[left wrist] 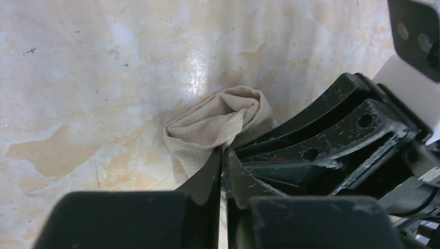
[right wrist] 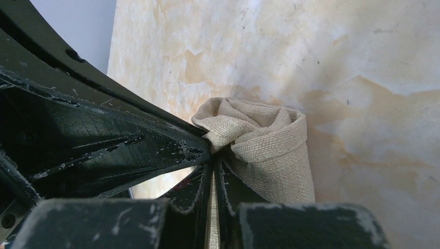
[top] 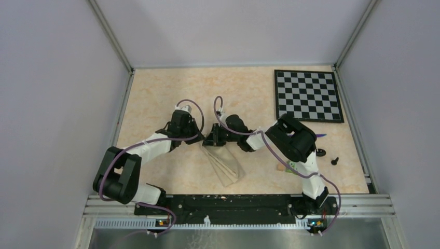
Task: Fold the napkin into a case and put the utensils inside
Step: Stuff the top corner of the smaller-rectangle-folded napkin into the folded napkin.
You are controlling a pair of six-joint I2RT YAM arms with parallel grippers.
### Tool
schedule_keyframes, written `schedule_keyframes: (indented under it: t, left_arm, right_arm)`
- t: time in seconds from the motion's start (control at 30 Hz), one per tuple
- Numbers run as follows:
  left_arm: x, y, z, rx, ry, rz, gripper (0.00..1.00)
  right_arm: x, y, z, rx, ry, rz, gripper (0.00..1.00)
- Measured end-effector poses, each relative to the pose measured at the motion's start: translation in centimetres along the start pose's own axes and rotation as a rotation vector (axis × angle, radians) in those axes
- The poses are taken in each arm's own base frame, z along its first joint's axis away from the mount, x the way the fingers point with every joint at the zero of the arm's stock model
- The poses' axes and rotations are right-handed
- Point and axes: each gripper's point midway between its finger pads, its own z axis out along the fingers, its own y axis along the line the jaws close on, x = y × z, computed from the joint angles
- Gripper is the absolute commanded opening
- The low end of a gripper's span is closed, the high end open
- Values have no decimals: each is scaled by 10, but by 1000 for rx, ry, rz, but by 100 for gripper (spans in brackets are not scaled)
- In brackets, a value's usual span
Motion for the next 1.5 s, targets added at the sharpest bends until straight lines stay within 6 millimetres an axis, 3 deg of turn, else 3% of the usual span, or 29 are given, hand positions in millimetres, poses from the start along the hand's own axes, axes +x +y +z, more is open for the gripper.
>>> schedule_keyframes:
  t: [0.13, 0.37, 0.5, 0.63, 0.83, 0.97, 1.1, 1.23, 1.37, 1.5]
  left_arm:
    - [3, 0, -2, 7, 3, 1, 33]
    - [-7, 6, -31, 0, -31, -26, 47]
    - [-13, 9, -45, 1, -67, -46, 41]
    - [4, 17, -37, -4, -18, -75, 32]
    - [34, 27, -6, -14, 102, -134, 27]
    - [37, 14, 0, 11, 91, -110, 29]
    - [40, 12, -2, 7, 87, -98, 38]
    - [37, 15, -18, -6, 57, -83, 43]
    - [21, 20, -29, -9, 6, -81, 37]
    - [16, 17, -25, 0, 39, -78, 30]
  right_arm:
    - [-2, -5, -14, -1, -10, 6, 21]
    - [-13, -3, -45, 14, -25, -27, 24]
    - [-14, 0, -47, 7, -28, -47, 12]
    - [-11, -3, -38, 15, -13, -48, 1]
    - [-8, 1, 5, -6, 7, -55, 0]
    - [-11, -1, 7, 17, -15, -54, 3]
    - [-11, -6, -7, 50, -26, -46, 13]
    - [-5, -6, -33, 81, -9, -50, 14]
    - [-7, 6, -52, 81, -16, -66, 14]
    - [-8, 10, -56, 71, -19, -77, 14]
